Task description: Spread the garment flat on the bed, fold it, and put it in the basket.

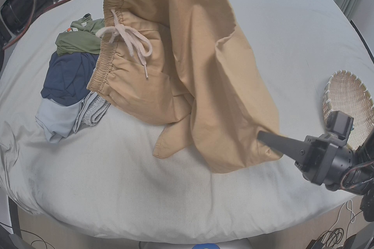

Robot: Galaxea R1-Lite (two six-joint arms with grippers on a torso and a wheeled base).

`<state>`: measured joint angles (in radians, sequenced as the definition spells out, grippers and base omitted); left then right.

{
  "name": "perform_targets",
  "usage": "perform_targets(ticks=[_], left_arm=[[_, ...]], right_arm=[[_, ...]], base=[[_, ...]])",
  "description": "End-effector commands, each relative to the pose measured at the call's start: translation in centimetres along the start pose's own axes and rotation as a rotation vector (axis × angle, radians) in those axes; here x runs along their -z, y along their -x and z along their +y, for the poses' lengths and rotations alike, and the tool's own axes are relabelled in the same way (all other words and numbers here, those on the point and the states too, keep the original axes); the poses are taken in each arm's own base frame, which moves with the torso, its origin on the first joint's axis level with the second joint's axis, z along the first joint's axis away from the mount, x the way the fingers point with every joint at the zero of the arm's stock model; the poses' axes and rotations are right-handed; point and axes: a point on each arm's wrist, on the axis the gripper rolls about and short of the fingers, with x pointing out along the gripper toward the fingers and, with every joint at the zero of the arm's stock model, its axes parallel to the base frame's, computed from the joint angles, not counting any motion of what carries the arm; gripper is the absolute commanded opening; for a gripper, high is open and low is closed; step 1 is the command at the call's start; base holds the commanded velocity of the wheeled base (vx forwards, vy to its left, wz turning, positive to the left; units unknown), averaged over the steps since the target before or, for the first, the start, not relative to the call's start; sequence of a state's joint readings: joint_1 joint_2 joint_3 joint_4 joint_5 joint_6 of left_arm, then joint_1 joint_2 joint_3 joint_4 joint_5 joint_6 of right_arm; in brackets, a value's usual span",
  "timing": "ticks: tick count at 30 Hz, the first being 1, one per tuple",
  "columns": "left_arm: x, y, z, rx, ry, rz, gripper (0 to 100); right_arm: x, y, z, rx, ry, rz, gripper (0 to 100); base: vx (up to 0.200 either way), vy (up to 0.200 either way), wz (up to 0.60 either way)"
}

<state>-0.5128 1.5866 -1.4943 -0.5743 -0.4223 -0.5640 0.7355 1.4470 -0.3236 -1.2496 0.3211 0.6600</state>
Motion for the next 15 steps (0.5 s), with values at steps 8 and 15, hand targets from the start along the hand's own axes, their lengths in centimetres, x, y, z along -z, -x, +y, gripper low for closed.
perform_targets(ticks=[8,15], left_arm=[[4.3,3.1,2.2,-0.151,-0.005,0.014,0],[7.6,8.5,1.2,-0.218,0.05,0.128,0]], right_arm=[[-3.3,3.5,0.8,0.052,-0.006,-0.183,0],[-4.5,3.3,-2.6,0.158,-0.058,-0.196,0]], base=[[0.0,0.0,0.0],[0.0,0.0,0.0]])
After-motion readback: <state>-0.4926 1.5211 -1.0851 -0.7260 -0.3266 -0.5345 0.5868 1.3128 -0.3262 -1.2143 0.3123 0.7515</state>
